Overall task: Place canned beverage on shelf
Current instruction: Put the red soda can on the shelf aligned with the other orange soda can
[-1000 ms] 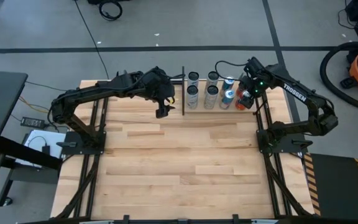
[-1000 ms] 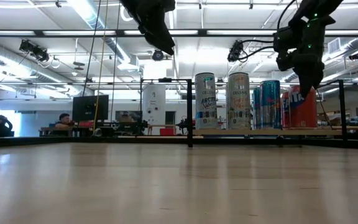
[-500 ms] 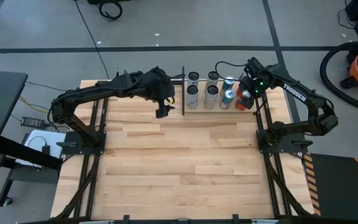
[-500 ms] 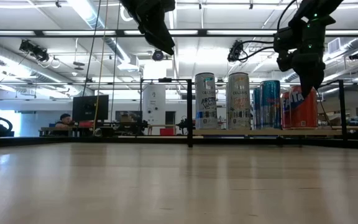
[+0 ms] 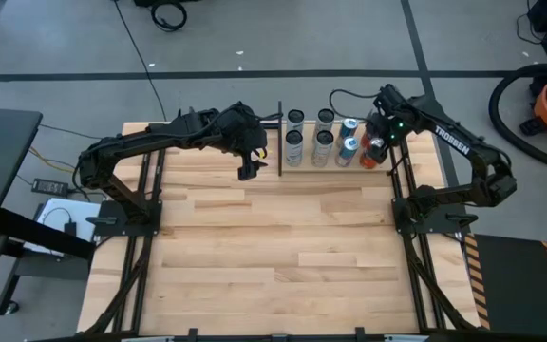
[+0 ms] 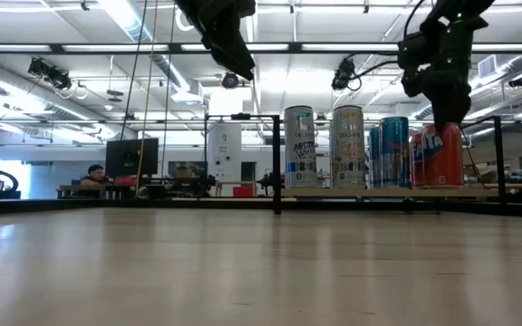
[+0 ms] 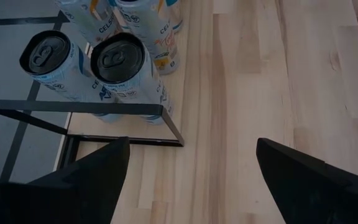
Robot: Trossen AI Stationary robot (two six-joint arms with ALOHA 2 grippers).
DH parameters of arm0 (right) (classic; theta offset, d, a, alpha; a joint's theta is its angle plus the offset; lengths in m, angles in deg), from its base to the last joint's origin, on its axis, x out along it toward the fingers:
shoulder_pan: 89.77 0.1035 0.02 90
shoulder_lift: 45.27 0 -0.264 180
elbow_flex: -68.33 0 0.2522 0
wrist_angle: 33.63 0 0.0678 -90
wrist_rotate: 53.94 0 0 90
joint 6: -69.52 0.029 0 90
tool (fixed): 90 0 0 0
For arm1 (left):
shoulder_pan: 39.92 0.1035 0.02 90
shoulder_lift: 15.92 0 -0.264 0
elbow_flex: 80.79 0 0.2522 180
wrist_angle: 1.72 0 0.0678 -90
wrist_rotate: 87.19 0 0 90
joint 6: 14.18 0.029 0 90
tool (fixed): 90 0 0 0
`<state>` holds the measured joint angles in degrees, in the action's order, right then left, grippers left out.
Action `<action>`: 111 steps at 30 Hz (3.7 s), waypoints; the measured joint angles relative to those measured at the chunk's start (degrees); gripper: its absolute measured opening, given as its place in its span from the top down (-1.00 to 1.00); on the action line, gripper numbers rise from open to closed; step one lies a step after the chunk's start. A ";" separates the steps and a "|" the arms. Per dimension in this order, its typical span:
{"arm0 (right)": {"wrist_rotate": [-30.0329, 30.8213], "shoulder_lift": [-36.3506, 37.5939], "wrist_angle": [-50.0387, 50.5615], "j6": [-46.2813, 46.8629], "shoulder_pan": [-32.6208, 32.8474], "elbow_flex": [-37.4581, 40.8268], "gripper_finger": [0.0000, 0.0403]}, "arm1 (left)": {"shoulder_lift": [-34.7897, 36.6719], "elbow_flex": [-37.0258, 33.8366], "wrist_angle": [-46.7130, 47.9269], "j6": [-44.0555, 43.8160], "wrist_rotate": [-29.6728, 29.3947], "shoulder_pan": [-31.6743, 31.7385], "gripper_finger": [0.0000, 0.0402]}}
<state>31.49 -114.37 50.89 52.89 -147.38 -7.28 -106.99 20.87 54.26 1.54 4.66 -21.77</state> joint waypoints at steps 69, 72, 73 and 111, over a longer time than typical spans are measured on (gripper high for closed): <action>9.25 -0.28 -0.62 47.86 5.14 -0.98 -0.88 | -0.02 0.02 0.00 0.02 -0.02 0.00 -0.76; 9.22 -0.28 -0.44 44.87 5.14 -0.98 -0.85 | -0.02 0.02 -0.01 0.05 -0.02 -0.01 -0.76; 9.20 -0.28 -0.34 43.54 5.14 -0.98 -0.84 | -0.02 0.02 -0.02 0.05 0.00 -0.02 -0.76; 3.73 -0.20 -0.60 -14.24 3.60 -1.13 -0.39 | -0.02 0.02 -0.41 -0.08 0.00 0.00 -0.76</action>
<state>35.21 -114.57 50.29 38.65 -143.78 -8.42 -107.01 20.89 53.84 1.46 4.66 -21.77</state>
